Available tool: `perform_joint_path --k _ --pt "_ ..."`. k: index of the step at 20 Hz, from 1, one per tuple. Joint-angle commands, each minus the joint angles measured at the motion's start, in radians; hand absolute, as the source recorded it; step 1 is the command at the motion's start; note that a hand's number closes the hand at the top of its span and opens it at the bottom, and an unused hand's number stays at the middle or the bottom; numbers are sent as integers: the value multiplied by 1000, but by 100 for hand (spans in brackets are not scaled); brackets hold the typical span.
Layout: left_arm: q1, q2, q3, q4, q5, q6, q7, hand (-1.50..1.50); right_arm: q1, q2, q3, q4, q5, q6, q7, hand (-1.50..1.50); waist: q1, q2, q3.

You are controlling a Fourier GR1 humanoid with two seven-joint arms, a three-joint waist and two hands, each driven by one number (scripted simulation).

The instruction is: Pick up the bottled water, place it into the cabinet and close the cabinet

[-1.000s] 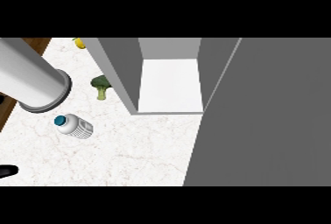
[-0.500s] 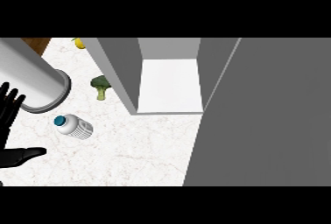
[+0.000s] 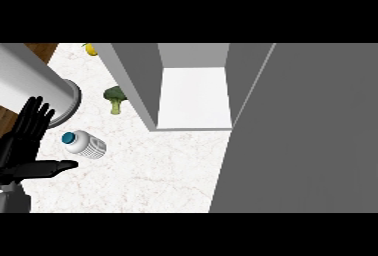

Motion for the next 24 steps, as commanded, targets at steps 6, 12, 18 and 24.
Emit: perform_joint_path --k 6,12,18,24 --pt "-21 -41 -55 197 -79 -7 -175 -150 39 -60 46 -108 133 -30 18 -150 -2 -1 0" --pt "-91 -23 -36 410 -99 -11 -310 -150 25 -80 29 -136 94 -41 38 -150 -4 1 0" --pt "-121 17 -17 541 -111 -13 -398 -150 -12 -46 82 -98 149 -87 44 -150 -1 1 -1" --pt "-198 -26 -36 691 -167 95 -488 -150 3 -112 47 -136 100 -59 41 -150 -5 2 -1"
